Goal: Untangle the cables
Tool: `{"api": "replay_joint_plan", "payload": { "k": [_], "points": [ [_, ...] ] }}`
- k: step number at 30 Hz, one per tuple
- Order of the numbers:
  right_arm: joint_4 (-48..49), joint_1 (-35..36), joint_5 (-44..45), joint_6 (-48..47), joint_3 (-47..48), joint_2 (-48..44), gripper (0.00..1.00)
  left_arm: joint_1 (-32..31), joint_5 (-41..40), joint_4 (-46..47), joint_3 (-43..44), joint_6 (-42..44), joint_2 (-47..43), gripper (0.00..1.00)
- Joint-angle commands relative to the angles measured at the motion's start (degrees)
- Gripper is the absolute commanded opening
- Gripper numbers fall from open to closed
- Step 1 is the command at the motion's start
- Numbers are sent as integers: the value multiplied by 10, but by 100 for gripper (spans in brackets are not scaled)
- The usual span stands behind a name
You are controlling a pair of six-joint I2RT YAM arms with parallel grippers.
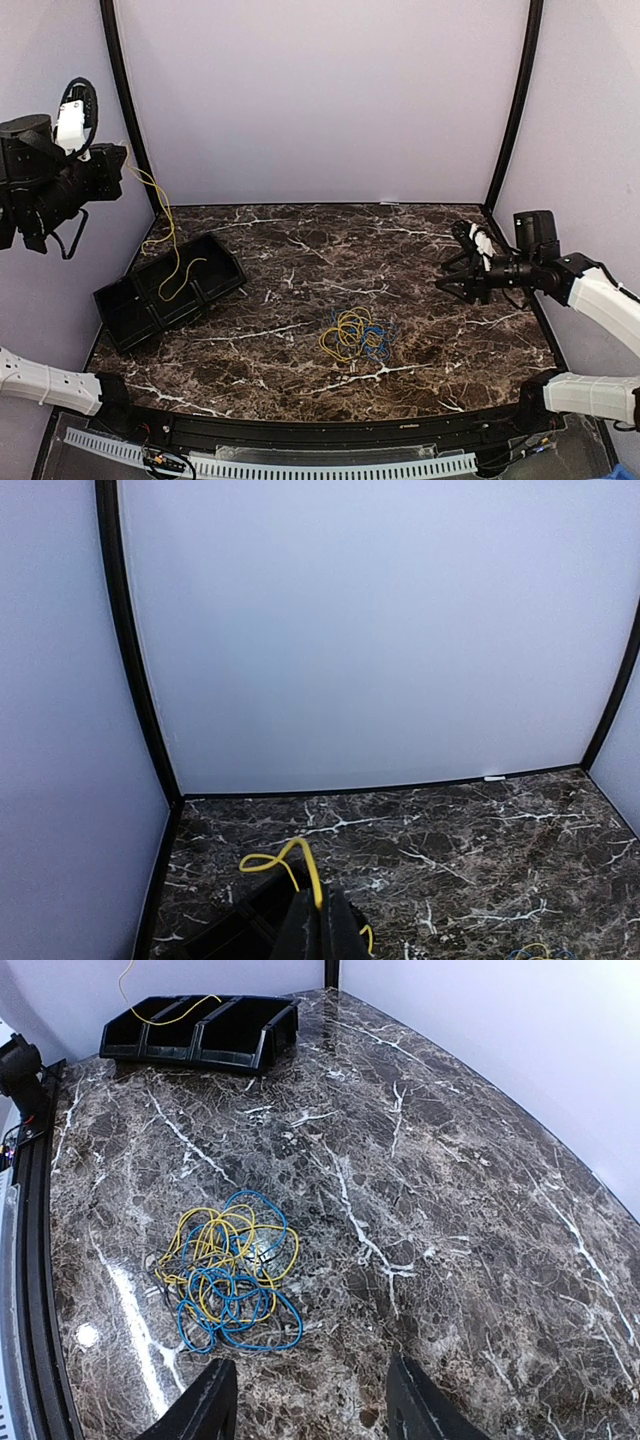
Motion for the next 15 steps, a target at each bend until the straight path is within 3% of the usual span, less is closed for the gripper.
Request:
{"api": "replay_joint_plan", "payload": {
  "k": [1,12,15],
  "points": [
    [44,-4,0,1,-10,-2,53,1,-77,16,8,52,-1,0],
    [54,-5,33,-28,-31,-16,55,4,-83,251,-18,265,21,0],
    [56,-7,33,-28,-33,-21,55,15,-69,276,-21,299,42,0]
  ]
}}
